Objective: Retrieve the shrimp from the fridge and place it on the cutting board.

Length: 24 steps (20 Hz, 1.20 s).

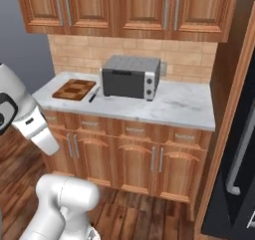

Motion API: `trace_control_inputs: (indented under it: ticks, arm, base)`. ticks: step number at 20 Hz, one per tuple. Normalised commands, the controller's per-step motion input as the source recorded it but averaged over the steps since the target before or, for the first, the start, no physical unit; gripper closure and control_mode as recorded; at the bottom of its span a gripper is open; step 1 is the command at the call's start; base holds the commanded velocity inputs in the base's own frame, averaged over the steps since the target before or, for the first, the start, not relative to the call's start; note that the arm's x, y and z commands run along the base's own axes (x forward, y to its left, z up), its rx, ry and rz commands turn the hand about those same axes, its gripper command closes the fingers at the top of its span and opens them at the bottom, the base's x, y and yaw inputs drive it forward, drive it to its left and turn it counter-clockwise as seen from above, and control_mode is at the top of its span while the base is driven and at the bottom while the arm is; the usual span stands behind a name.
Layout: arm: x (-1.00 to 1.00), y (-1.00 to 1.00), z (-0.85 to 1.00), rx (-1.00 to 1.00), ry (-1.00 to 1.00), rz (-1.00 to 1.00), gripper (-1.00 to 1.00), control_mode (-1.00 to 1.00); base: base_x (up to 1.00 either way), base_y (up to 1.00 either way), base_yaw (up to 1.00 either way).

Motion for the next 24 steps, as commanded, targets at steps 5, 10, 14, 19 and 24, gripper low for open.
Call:
trace_control_inputs:
  ticks: [5,10,14,19,24]
  arm:
    - [0.00,0.00,0.00,0.00,0.00,0.00,1.00,1.00]
    - [0.00,0.00,0.00,0.00,0.00,0.00,1.00,1.00]
    - [0.00,0.00,0.00,0.00,0.00,0.00,1.00,1.00]
    - [0.00,0.00,0.00,0.00,0.00,0.00,1.00,1.00]
    - [0.00,0.00,0.00,0.00,0.00,0.00,1.00,1.00]
  base:
    - [0.61,0.67,-0.04]
    - [0.61,0.63,-0.09]
    - [0.71,0.48,-0.09]
    - [0.69,0.60,-0.08]
    - [0.73,0.69,-0.05]
